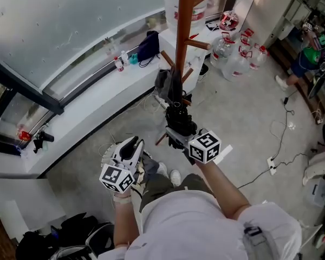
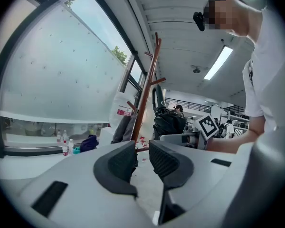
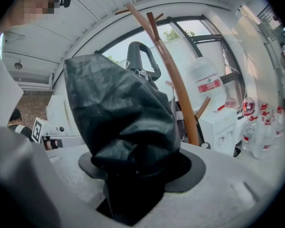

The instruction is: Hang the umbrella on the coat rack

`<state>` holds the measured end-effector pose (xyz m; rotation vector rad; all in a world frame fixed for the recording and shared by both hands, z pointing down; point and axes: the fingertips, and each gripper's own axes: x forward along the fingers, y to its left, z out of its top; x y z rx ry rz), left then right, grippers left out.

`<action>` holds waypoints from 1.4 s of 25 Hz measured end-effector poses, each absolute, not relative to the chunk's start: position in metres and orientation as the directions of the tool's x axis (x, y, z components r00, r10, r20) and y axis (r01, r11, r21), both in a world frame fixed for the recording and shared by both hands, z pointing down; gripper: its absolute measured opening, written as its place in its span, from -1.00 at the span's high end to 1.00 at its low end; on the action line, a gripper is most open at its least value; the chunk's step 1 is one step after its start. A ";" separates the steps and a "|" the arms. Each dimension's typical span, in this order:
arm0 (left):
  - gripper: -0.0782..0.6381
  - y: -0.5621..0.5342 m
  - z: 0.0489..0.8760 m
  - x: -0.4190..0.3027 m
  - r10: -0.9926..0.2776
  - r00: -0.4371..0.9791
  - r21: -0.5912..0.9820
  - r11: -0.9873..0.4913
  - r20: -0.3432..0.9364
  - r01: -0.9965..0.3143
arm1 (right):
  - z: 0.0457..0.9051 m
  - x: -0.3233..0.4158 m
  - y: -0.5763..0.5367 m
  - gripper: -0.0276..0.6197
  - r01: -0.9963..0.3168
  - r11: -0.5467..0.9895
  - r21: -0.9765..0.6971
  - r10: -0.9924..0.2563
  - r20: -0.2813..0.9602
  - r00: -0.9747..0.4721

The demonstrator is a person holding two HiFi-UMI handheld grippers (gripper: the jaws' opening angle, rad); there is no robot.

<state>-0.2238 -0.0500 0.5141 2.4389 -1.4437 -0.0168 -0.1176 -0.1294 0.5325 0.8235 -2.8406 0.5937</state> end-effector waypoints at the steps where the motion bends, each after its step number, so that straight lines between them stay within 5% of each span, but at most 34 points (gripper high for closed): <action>1: 0.58 -0.057 0.515 -0.220 -0.848 0.510 0.271 -0.463 0.142 -0.844 | 0.533 -0.111 -0.135 0.02 -0.555 0.764 -0.330 -0.506 0.229 -0.832; 17: 0.58 -0.144 0.509 -0.172 -0.632 0.771 0.259 -0.734 0.081 -0.628 | 0.493 -0.019 -0.212 0.02 -0.737 0.603 -0.305 -0.727 0.172 -0.665; 35: 0.58 -0.211 0.467 -0.128 -0.625 0.779 0.192 -0.759 0.051 -0.622 | 0.380 0.018 -0.280 0.02 -0.456 0.853 -0.253 -0.470 0.006 -0.883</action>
